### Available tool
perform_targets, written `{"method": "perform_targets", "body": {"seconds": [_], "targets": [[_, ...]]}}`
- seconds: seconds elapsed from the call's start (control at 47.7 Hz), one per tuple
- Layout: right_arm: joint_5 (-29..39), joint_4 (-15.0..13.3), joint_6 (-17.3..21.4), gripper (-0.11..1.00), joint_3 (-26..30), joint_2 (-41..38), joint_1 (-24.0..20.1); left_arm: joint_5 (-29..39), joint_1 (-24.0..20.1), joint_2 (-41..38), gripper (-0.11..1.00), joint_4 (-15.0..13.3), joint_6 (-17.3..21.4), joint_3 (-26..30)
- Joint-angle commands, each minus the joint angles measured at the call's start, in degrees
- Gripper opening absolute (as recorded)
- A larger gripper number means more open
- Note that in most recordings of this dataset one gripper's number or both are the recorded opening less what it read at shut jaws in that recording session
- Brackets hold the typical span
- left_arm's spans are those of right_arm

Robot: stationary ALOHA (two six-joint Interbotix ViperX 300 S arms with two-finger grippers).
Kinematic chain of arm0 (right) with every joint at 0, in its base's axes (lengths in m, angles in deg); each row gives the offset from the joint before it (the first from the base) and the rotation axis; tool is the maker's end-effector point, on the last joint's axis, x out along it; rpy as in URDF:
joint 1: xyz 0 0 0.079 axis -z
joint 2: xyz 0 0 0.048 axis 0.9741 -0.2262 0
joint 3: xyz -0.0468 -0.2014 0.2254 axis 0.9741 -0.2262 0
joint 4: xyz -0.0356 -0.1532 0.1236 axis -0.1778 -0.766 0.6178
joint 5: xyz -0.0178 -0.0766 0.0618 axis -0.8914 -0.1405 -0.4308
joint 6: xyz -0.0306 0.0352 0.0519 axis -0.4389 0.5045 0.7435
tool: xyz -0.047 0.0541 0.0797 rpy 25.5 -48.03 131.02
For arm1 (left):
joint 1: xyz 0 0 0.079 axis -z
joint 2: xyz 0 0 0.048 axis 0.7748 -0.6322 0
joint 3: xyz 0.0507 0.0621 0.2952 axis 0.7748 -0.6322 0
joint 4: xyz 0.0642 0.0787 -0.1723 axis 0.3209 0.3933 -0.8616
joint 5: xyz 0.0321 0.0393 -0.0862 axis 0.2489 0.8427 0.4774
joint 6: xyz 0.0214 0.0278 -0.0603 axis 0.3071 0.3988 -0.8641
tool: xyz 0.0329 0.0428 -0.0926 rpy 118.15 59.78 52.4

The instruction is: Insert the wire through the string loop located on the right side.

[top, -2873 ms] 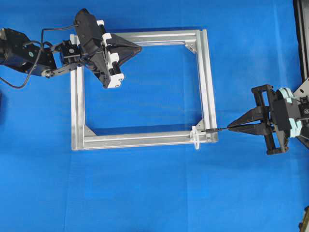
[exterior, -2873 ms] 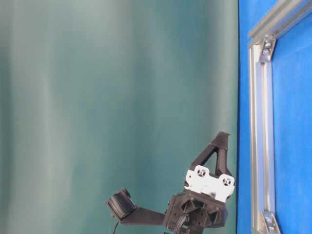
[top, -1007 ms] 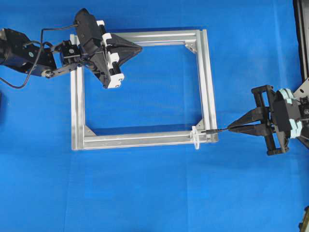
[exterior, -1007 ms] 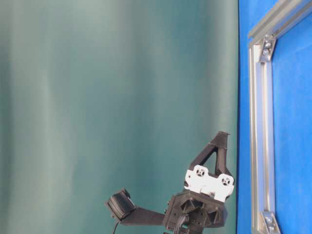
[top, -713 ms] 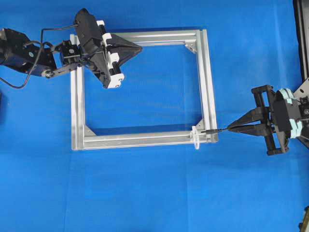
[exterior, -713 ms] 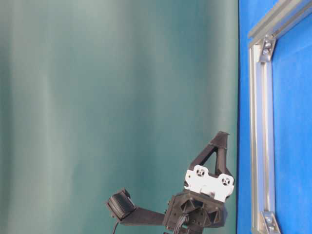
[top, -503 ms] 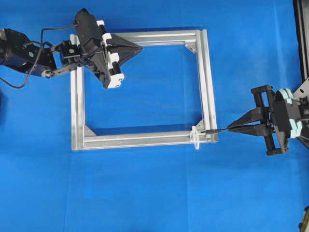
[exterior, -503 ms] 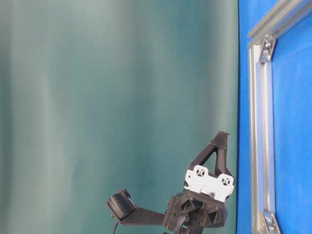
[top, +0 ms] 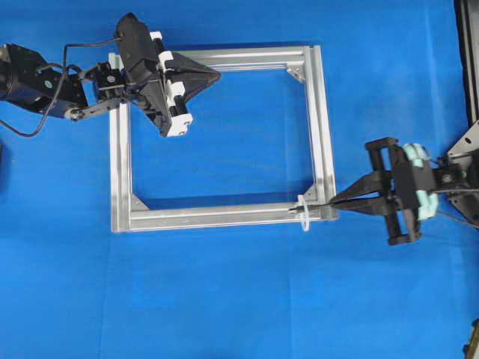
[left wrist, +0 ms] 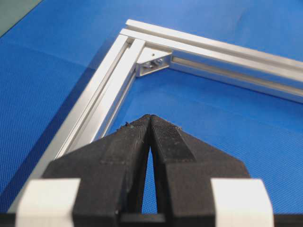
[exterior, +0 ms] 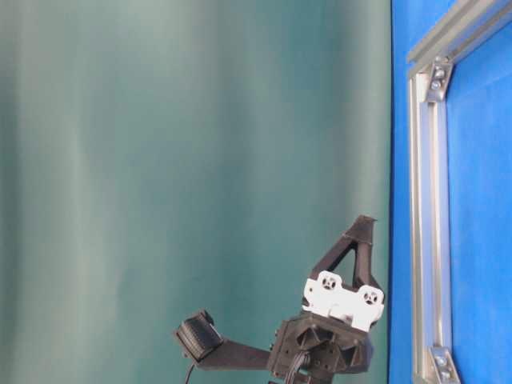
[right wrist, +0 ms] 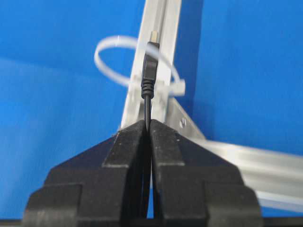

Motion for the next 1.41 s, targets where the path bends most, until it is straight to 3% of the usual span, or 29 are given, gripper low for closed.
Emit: {"method": "perform_targets", "body": {"seconds": [0.0, 0.231, 0.734, 0.923, 1.384], "targets": [[-0.9, -0.1, -0.1, -0.04, 2.8, -1.7, -0.2, -0.4, 0.1, 1.8, 0.00, 0.2, 0.1, 0.4], [-0.9, 0.0, -0.1, -0.04, 6.4, -4.9, -0.3, -0.4, 0.5, 1.7, 0.00, 0.3, 0.1, 0.4], [-1.1, 0.0, -0.1, -0.04, 7.1, -5.7, -0.3, -0.3, 2.1, 1.7, 0.00, 0.4, 0.1, 0.4], [-1.1, 0.0, -0.1, -0.04, 7.0, -5.7, -0.3, -0.3, 6.7, 1.5, 0.00, 0.4, 0.0, 0.4], [-1.1, 0.0, -0.1, -0.04, 7.1, -5.7, -0.3, -0.5, 23.6, 1.1, 0.00, 0.2, -0.2, 0.7]]}}
